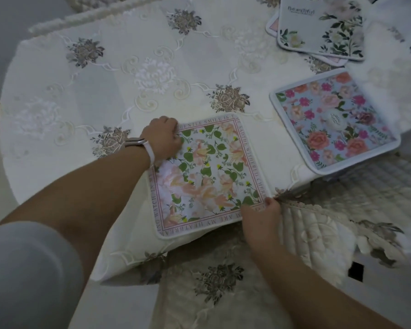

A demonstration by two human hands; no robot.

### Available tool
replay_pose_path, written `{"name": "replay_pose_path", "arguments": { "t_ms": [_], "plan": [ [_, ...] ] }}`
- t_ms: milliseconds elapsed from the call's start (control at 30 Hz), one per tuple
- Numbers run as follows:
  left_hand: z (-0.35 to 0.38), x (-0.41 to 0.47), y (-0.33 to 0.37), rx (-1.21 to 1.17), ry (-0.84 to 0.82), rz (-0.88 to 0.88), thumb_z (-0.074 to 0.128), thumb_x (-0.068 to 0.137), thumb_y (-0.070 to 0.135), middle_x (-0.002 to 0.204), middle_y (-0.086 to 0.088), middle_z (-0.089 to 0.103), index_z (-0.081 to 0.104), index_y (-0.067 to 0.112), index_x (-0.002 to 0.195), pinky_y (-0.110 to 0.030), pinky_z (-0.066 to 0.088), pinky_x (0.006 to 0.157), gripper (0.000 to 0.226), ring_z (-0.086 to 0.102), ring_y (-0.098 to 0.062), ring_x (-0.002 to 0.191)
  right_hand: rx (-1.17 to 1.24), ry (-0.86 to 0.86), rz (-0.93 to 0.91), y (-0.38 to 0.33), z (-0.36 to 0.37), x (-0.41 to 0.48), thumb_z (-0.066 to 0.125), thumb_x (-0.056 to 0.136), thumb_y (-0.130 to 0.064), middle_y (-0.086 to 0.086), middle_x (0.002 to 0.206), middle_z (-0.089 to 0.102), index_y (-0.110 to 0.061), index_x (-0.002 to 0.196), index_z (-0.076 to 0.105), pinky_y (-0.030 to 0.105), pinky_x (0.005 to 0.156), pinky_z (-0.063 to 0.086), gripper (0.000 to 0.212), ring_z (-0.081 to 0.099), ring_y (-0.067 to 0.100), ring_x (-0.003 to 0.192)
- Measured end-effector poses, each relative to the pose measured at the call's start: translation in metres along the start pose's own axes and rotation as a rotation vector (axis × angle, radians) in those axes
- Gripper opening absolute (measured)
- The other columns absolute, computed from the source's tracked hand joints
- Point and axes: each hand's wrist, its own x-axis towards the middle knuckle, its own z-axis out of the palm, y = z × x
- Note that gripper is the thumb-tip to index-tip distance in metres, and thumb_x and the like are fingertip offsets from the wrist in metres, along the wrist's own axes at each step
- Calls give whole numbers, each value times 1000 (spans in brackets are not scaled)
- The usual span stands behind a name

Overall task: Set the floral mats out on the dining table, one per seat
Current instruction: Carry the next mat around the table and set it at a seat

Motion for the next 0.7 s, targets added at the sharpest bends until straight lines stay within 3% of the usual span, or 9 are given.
{"name": "replay_pose_path", "arguments": {
  "t_ms": [167,267,367,467,600,700],
  "plan": [
    [8,15,15,26,-36,28,57,84,33,118,-12,51,52,13,120,-45,47,84,41,46,-32,107,175,10,-37,11,7,-7,63,84,-6,-1,127,56,-36,145,23,53,86,56,79,62,22,106],
    [13,9,12,-26,8,-7,57,85,33,117,-12,51,53,12,120,-44,47,84,40,46,-32,105,155,17,-65,6,5,-7,58,87,1,-5,135,49,-41,149,16,50,87,57,86,58,20,112],
    [16,-4,2,-69,61,-33,56,87,32,118,-13,51,54,10,121,-44,46,84,40,45,-32,104,71,31,-150,-5,1,5,54,89,2,-4,135,43,-35,152,12,40,96,50,84,50,16,115],
    [20,-24,-9,-160,94,-110,58,84,28,121,-17,50,53,8,125,-46,43,92,46,44,-35,110,2,-9,-204,-23,-4,19,51,92,2,-7,120,44,-33,152,9,29,83,45,81,52,11,98],
    [24,-58,-16,-267,138,-207,62,84,28,123,-16,49,52,7,129,-42,38,97,51,42,-35,116,-70,-64,-264,-45,-10,43,53,92,1,-5,117,49,-30,153,9,33,78,48,81,55,17,101],
    [30,-83,-17,-307,190,-273,63,84,24,121,-17,49,53,6,130,-42,35,99,50,41,-35,118,-157,-54,-305,-59,-5,61,56,91,-6,-8,107,53,-24,151,19,33,75,49,72,57,18,95]
  ]
}}
